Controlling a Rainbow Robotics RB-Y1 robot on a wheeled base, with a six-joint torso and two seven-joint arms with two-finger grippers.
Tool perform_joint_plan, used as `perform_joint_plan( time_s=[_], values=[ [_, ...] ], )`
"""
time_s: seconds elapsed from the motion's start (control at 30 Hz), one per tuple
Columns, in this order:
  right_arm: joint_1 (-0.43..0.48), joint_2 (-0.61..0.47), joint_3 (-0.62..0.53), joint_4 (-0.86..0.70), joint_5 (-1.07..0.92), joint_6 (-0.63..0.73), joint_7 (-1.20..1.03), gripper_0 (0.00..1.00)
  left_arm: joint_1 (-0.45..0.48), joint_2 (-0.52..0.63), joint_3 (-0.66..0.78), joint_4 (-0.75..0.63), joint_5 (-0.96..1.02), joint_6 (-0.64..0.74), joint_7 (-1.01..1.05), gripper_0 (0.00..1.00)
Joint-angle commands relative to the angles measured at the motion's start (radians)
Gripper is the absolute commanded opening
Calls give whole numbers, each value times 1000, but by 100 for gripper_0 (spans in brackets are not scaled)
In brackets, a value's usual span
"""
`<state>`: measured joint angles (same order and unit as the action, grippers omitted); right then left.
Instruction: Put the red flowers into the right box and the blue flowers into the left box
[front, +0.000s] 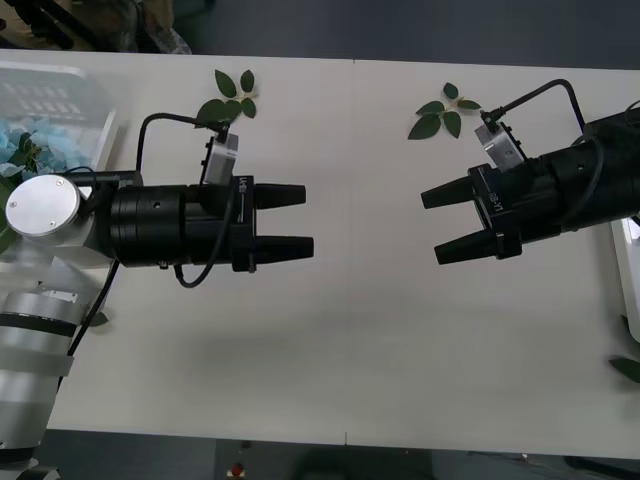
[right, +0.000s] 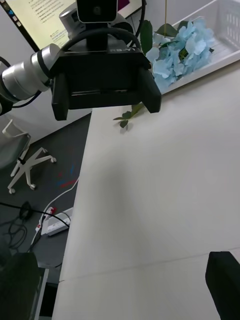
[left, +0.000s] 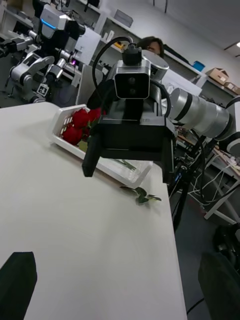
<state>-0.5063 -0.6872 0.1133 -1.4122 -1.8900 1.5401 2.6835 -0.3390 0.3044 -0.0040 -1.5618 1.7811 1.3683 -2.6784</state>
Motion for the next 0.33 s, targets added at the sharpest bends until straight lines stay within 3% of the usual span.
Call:
perform_joint_plan(
  time_s=[0.03, 0.33],
  values=[
    [-14, 17, -4, -25, 3, -6, 22, 97, -11, 18, 18, -41, 12, 5, -27, 94],
    [-14, 17, -4, -25, 3, -6, 22, 98, -11, 18, 18, -41, 12, 5, -27, 94]
  ],
)
